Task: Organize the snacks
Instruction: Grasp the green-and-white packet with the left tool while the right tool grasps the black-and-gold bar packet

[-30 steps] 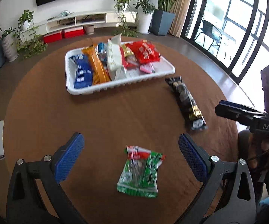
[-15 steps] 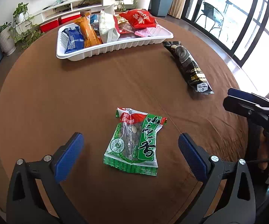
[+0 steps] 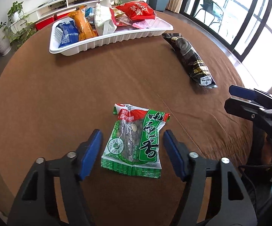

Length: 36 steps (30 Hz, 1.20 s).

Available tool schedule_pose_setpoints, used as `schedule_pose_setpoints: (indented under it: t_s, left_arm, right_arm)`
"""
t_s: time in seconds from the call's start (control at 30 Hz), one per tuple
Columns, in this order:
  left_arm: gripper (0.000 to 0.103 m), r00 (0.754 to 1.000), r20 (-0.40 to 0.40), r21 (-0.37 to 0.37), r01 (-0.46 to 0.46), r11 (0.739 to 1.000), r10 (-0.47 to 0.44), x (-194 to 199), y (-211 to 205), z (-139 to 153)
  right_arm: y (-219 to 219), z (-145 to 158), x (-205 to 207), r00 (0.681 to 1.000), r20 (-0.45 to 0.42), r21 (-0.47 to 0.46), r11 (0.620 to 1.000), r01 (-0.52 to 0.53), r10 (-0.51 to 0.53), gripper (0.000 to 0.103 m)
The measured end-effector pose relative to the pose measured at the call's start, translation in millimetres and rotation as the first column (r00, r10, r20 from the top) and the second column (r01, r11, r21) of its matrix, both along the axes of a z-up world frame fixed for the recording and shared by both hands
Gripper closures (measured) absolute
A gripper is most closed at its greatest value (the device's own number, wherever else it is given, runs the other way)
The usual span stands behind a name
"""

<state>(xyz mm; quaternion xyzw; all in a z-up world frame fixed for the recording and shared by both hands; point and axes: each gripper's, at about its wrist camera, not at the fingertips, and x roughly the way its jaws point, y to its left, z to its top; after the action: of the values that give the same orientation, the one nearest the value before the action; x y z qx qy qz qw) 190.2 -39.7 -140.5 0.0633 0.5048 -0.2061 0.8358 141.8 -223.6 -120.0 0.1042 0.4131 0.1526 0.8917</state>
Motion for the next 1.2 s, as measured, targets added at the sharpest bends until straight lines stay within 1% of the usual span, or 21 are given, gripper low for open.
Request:
schedule_pose_setpoints:
  t_s: [0.07,0.13,0.23,0.3,0.5,0.63,0.8,0.87,0.93,0.97,1.0,1.03,1.1,1.17,1.2]
  left_arm:
    - [0.055,1.000,0.003,-0.001,-0.002,1.000,0.002,0.7,1.2,0.4]
    - [0.056,1.000,0.003,-0.004,-0.001,1.000,0.001,1.1,2.4,0.3]
    - [0.060,1.000,0.008,0.013,0.006,1.000,-0.006,0.6,1.0,0.3]
    - [0.066,1.000,0.006,-0.005,0.003,1.000,-0.003,0.8,2.9,1.2]
    - [0.073,1.000,0.013,-0.038,-0.013,0.999,0.013,-3.5,10.3,3.5]
    - [0.074,1.000,0.011,-0.058,-0.024,0.998,0.025,-7.7,15.1,3.6]
    - [0.075,0.999,0.007,-0.074,-0.032,0.997,0.033,-12.5,16.3,3.4]
    - [0.075,0.999,0.007,-0.079,-0.034,0.996,0.035,-14.2,16.5,3.3]
    - [0.075,0.999,0.006,-0.084,-0.038,0.996,0.038,-15.2,16.7,2.9]
    - [0.075,0.999,0.006,-0.089,-0.041,0.995,0.041,-15.2,17.2,2.8]
    - [0.075,0.999,0.006,-0.091,-0.043,0.995,0.044,-15.4,17.5,2.7]
    - [0.075,0.999,0.005,-0.094,-0.046,0.995,0.047,-16.0,18.0,2.5]
    - [0.075,0.999,0.005,-0.101,-0.051,0.994,0.052,-16.0,18.5,2.3]
    - [0.075,0.998,0.007,-0.104,-0.056,0.993,0.057,-15.9,18.7,2.4]
    - [0.075,0.998,0.007,-0.106,-0.058,0.993,0.059,-16.0,18.6,2.5]
  right_arm:
    - [1.4,0.3,0.0,1.000,0.001,-0.006,1.000,-0.004,0.004,0.018]
    - [3.1,1.2,3.3,1.000,-0.001,-0.012,1.000,-0.008,0.008,0.018]
    - [5.3,2.2,5.1,1.000,-0.002,-0.019,1.000,-0.009,0.009,0.018]
    - [6.1,3.1,6.0,1.000,0.000,-0.022,1.000,-0.010,0.010,0.018]
    - [4.0,7.1,15.2,1.000,0.003,-0.024,1.000,-0.005,0.005,0.018]
    - [0.7,10.2,31.8,1.000,-0.010,-0.011,1.000,-0.003,0.003,0.021]
    - [3.7,6.2,63.6,0.998,-0.061,-0.037,0.999,-0.010,0.008,0.031]
    - [8.2,2.7,77.8,0.996,-0.091,-0.069,0.997,-0.016,0.009,0.037]
    - [13.3,-0.7,87.2,0.995,-0.101,-0.091,0.996,-0.025,0.015,0.039]
    - [16.1,-3.6,92.2,0.994,-0.112,-0.108,0.994,-0.030,0.017,0.043]
    - [18.8,-6.5,96.7,0.992,-0.124,-0.125,0.992,-0.034,0.019,0.043]
    - [21.0,-6.0,98.4,0.994,-0.106,-0.139,0.990,-0.037,0.022,0.045]
    - [25.6,-7.0,102.3,0.995,-0.099,-0.177,0.983,-0.044,0.027,0.051]
    - [27.3,-6.9,104.5,0.995,-0.096,-0.195,0.980,-0.048,0.029,0.057]
    - [28.1,-7.1,104.9,0.995,-0.092,-0.206,0.977,-0.053,0.034,0.059]
